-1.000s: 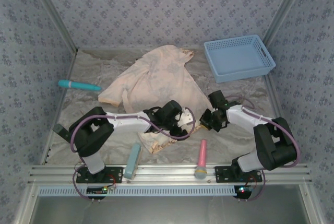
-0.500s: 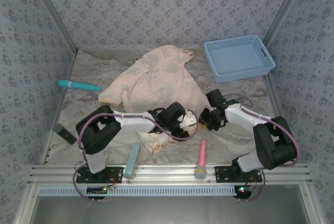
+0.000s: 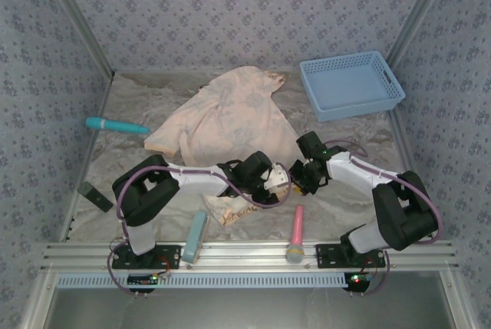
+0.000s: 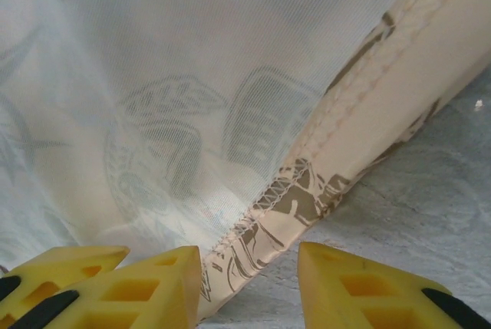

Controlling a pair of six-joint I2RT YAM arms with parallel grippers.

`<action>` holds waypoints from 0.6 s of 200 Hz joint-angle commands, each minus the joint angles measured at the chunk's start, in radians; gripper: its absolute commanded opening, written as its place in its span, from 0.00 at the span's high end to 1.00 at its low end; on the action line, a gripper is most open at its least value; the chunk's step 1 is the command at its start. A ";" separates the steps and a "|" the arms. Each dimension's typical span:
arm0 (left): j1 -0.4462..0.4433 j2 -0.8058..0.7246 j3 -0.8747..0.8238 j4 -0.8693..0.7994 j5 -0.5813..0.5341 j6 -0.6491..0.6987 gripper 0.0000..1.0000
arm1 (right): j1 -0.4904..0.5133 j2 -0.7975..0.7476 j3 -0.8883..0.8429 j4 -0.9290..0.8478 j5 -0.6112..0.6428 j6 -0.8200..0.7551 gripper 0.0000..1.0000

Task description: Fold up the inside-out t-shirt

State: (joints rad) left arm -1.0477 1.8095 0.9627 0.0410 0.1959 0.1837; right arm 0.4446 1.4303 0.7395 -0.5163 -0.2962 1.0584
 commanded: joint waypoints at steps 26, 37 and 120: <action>-0.006 -0.027 -0.038 0.045 0.033 0.016 0.34 | -0.009 0.014 0.000 -0.008 0.010 0.024 0.67; -0.006 -0.024 -0.038 0.046 0.034 0.012 0.34 | -0.005 0.023 -0.007 0.006 0.011 0.033 0.67; -0.006 -0.016 -0.037 0.062 0.048 0.008 0.34 | 0.030 0.021 -0.017 0.005 0.042 0.067 0.66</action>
State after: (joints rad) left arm -1.0477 1.8095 0.9279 0.0803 0.2153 0.1833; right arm 0.4633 1.4532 0.7345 -0.4889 -0.2752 1.1049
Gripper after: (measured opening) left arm 0.662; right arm 0.330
